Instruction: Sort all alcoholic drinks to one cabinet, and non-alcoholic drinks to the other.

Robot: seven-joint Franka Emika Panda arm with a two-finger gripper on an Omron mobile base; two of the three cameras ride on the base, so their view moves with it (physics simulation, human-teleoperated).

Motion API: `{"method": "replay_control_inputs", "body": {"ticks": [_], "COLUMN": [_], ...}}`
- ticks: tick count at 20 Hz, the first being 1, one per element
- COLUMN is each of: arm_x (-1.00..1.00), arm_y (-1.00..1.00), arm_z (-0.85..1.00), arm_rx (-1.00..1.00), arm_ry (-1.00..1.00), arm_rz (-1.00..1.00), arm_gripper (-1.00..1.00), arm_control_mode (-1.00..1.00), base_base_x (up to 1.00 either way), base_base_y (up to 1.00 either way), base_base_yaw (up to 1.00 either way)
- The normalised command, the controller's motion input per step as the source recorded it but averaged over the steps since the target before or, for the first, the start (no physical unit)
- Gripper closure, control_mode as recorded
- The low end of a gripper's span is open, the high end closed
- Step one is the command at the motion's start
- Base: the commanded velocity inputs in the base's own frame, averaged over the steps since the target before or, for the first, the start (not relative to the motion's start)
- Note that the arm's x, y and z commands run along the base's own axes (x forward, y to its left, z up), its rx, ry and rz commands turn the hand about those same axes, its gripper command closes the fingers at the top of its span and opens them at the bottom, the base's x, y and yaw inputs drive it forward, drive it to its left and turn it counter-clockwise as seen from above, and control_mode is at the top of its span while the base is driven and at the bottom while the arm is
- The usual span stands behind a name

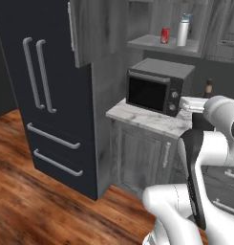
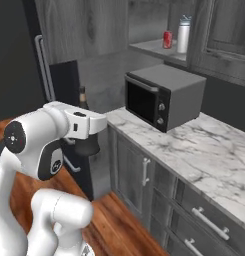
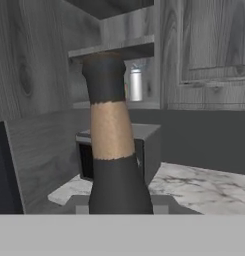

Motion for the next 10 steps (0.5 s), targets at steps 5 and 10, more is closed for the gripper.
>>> {"method": "replay_control_inputs", "body": {"ticks": [5,10], "arm_x": [0.0,0.0], "arm_y": [0.0,0.0], "arm_z": [0.0,0.0], "arm_rx": [0.0,0.0], "arm_ry": [0.0,0.0], "arm_rz": [0.0,0.0], "arm_gripper": [1.0,1.0], "arm_control_mode": [1.0,1.0], "base_base_x": [-0.6,-0.61], "base_base_y": [-0.1,-0.11], "base_base_yaw": [0.0,0.0]}}
